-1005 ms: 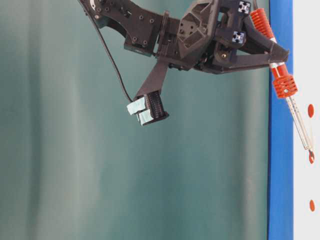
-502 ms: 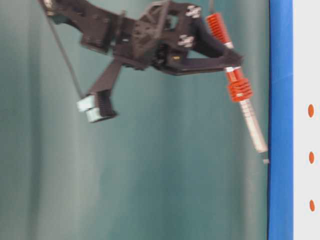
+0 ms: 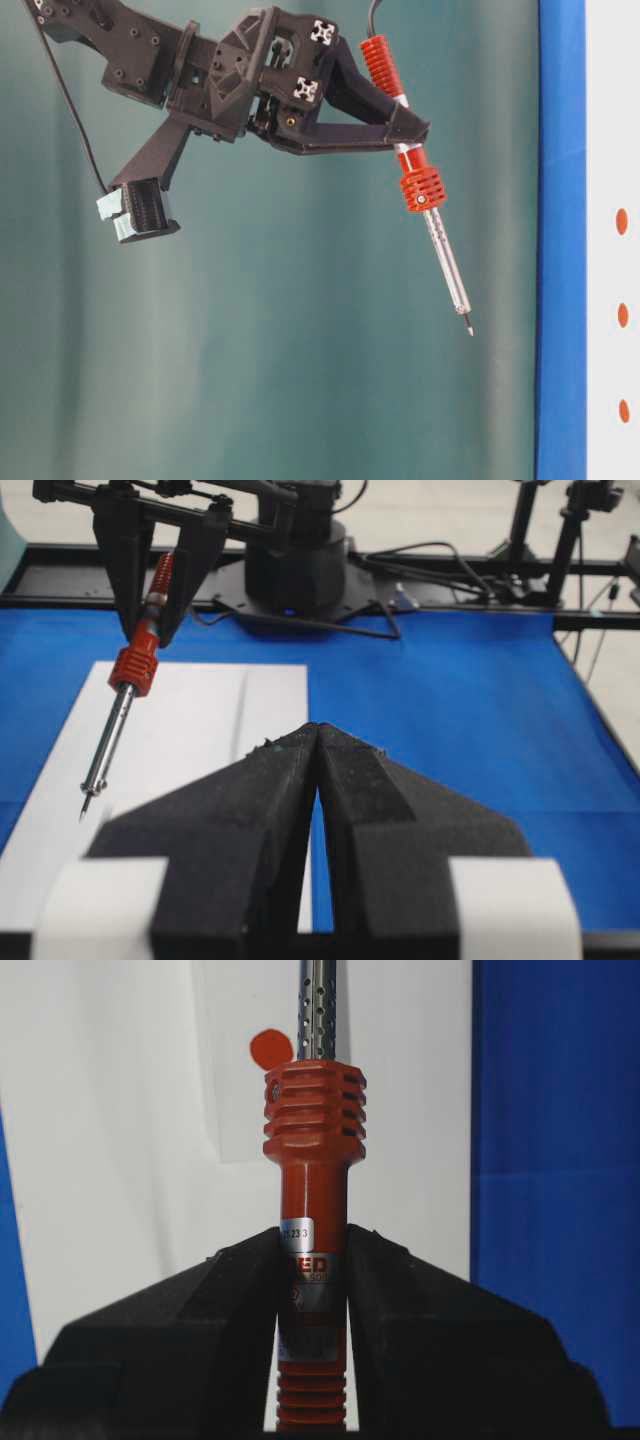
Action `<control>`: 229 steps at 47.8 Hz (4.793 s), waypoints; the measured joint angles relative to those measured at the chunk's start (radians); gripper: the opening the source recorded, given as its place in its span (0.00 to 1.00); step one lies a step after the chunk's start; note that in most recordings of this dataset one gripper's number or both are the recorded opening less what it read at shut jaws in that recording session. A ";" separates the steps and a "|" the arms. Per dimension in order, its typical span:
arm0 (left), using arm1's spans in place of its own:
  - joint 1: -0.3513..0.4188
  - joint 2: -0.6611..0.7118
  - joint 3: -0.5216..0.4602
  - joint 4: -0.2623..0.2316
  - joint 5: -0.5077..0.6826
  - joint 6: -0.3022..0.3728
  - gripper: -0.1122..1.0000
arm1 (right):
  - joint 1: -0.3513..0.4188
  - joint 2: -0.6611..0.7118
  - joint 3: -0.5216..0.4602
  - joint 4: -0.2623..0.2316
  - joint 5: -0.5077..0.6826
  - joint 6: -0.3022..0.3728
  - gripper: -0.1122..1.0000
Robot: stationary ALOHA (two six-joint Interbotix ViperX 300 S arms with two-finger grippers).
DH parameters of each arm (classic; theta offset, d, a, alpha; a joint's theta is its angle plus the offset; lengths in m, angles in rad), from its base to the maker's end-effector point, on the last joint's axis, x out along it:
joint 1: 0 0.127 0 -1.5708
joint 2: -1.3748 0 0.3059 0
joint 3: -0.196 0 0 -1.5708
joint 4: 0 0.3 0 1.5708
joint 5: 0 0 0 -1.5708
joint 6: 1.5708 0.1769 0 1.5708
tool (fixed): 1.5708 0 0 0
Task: Touch the tip of the soldering iron to the mark.
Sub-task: 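Raise the iron and shift it right toward the right red dot, then lower the iron tip onto the right red dot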
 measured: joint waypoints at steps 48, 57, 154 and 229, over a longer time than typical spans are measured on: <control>0.000 0.000 0.000 0.000 0.002 0.000 0.12 | 0.000 -0.172 0.179 0.000 -0.002 0.034 0.16; 0.000 0.000 0.000 0.000 0.002 0.000 0.12 | 0.000 -0.172 0.181 0.000 0.000 0.032 0.16; 0.000 0.000 0.002 0.000 0.002 0.000 0.12 | -0.020 -0.028 0.307 0.003 -0.140 0.032 0.16; 0.000 0.000 0.002 0.000 0.000 0.000 0.12 | -0.015 -0.153 0.130 -0.014 0.098 0.049 0.16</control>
